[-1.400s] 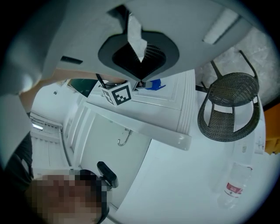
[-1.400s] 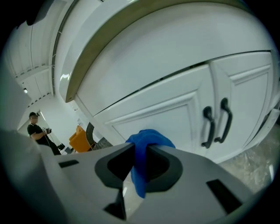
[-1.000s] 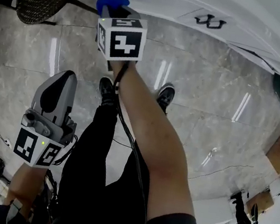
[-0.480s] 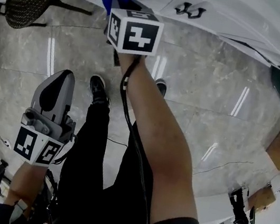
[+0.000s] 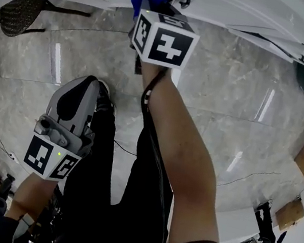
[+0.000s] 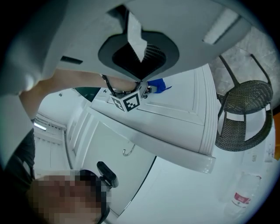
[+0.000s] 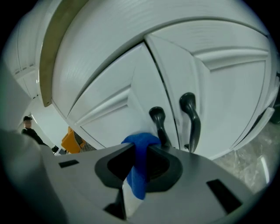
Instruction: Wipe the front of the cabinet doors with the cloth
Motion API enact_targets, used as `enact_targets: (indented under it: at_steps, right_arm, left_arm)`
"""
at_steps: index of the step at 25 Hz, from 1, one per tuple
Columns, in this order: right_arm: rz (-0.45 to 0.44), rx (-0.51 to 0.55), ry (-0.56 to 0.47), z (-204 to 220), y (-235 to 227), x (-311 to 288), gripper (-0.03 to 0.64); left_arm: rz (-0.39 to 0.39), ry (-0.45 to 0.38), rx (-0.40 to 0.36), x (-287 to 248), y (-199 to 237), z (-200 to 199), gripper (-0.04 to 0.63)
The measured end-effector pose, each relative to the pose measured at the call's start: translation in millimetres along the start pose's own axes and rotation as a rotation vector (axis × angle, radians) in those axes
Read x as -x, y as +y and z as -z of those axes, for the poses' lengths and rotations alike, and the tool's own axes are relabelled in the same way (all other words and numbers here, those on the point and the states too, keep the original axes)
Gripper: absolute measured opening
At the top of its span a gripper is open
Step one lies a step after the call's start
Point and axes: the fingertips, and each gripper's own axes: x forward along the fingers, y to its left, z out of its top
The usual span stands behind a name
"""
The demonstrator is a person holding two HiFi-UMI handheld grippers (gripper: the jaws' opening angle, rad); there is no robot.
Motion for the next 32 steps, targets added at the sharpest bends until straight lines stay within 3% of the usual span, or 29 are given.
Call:
enact_targets:
  at_steps: [8, 14, 21, 26, 29, 32]
  right_arm:
    - [0.036, -0.029, -0.02, 23, 15, 4, 0.058]
    - [-0.031, 0.003, 0.036, 55, 93, -38, 0.057]
    - [-0.123, 0.122, 0.108, 87, 180, -98, 0.057]
    - [-0.134, 0.141, 0.101, 76, 177, -118, 0.057]
    - [-0.163, 0.16, 0.108, 65, 162, -115, 0.058]
    - [-0.117, 0.167, 0.093, 58, 129, -102, 0.058]
  left_arm:
    - [-0.001, 0.014, -0.007, 16, 19, 4, -0.001]
    - [-0.037, 0.003, 0.013, 59, 71, -1, -0.002]
    - [-0.108, -0.006, 0.034, 102, 137, 1, -0.002]
    - [-0.173, -0.011, 0.078, 112, 163, 12, -0.002]
    - [-0.174, -0.005, 0.102, 102, 153, 19, -0.002]
    - [-0.153, 0.006, 0.1, 82, 130, 24, -0.002]
